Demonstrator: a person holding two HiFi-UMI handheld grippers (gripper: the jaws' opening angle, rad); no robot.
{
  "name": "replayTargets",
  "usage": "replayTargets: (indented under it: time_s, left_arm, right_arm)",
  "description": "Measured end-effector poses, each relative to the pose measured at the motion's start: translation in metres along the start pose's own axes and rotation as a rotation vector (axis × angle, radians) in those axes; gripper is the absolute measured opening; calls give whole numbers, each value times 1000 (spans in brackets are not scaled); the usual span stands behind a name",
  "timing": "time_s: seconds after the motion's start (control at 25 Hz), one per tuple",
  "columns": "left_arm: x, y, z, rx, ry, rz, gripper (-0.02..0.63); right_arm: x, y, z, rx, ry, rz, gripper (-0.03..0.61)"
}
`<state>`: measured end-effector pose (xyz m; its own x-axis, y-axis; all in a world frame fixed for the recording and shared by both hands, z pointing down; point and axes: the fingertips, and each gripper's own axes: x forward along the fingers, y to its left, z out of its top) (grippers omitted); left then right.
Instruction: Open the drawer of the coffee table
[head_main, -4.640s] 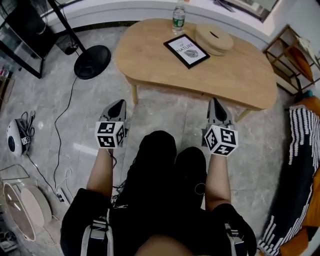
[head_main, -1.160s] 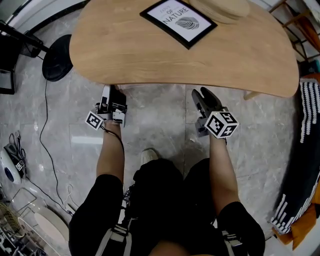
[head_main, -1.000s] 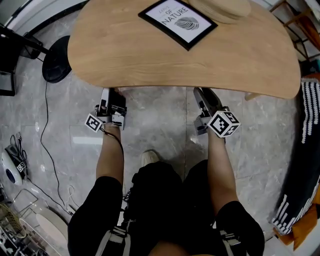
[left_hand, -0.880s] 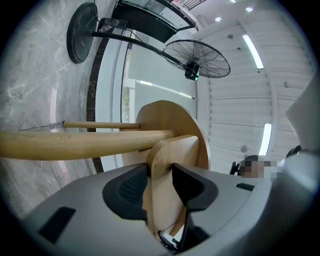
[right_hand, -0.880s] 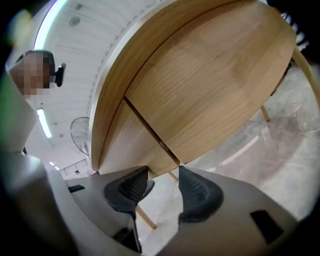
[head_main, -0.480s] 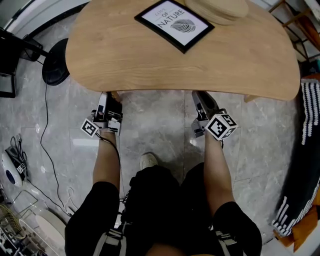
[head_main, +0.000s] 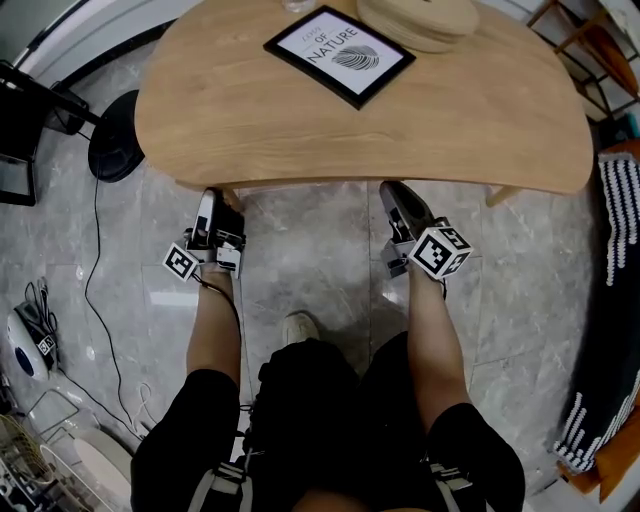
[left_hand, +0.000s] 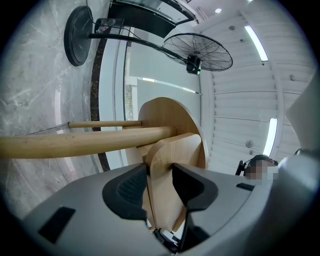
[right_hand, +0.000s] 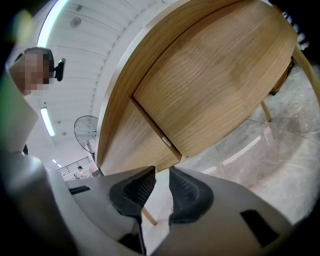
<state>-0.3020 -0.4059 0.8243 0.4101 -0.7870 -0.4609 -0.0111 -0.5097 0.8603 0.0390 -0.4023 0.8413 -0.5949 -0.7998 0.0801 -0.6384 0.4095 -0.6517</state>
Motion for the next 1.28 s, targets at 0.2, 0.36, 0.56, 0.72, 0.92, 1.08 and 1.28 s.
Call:
replayTargets:
  time_s: [0.2, 0.36, 0.56, 0.72, 0.92, 1.08, 1.28]
  left_arm:
    - [-3, -1, 0, 2, -9, -3, 173]
    - [-6, -3, -3, 0, 5, -7, 171]
    - [-15, -7, -6, 5, 11, -11, 169]
    - [-25, -11, -10, 3, 9, -7, 168]
    - [-36, -17, -15, 5, 12, -2, 167]
    - [-48, -27, -21, 2, 25, -1, 167]
    - [-61, -34, -27, -13, 32, 16, 166]
  right_arm:
    - [-1, 2, -1, 10, 5, 11, 100]
    - [-6, 2, -2, 7, -2, 4, 86]
    - [-13, 5, -7, 16, -9, 2, 83]
    - [-22, 8, -13, 7, 5, -3, 83]
    - [-32, 12, -20, 2, 21, -15, 78]
    - [-46, 19, -26, 1, 33, -25, 78]
    - [-59, 25, -33, -7, 60, -55, 75]
